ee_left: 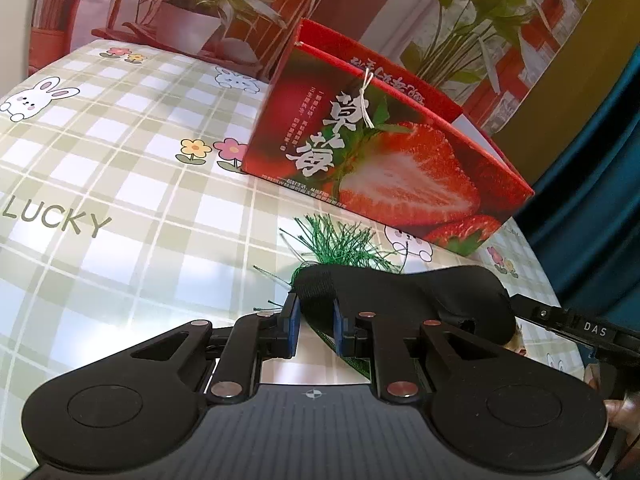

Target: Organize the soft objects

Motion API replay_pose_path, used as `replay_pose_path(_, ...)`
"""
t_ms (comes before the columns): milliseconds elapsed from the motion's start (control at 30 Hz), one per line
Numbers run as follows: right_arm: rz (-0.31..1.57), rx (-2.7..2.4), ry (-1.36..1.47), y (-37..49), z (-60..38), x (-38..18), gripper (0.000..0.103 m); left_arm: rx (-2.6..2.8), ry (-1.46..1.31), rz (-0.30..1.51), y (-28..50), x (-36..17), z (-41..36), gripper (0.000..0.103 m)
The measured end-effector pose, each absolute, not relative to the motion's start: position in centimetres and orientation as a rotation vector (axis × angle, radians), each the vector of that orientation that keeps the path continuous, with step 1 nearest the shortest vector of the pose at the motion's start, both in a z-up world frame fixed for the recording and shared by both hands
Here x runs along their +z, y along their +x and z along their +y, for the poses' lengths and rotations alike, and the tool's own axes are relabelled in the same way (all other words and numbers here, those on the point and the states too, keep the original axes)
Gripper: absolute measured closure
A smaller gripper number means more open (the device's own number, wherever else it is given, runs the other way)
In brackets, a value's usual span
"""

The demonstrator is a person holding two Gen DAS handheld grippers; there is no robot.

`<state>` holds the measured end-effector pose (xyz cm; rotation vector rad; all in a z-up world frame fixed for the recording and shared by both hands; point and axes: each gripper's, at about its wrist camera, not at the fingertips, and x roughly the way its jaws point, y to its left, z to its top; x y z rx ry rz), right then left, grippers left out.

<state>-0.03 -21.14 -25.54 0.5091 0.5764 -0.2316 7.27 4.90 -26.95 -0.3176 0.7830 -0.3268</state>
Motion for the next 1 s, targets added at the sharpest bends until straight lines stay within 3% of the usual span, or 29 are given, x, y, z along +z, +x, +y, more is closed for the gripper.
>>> replay_pose_path(133,0.593,-0.226,0.491,0.3,-20.6,-25.8,0.076,-0.33,-0.318,0.791,7.3,-27.1,4.9,0.085)
replay_pose_path(200,0.596,-0.216,0.493,0.5,-20.6,-25.8,0.062,-0.332,-0.323,0.8,7.4,-27.3,4.8,0.085)
replay_pose_path(467,0.614,-0.209,0.44,2.1,-20.7,-25.9,0.054,-0.344,-0.316,0.838,7.7,-28.1,4.3,0.085)
replay_pose_path(733,0.61,-0.202,0.423,2.2,-20.8,-25.9,0.075,-0.339,-0.313,0.845,7.6,-28.4,4.1,0.085)
replay_pose_path(1000,0.576,-0.181,0.415,1.6,-20.6,-25.0,0.086,-0.327,-0.329,0.763,7.1,-27.0,4.7,0.09)
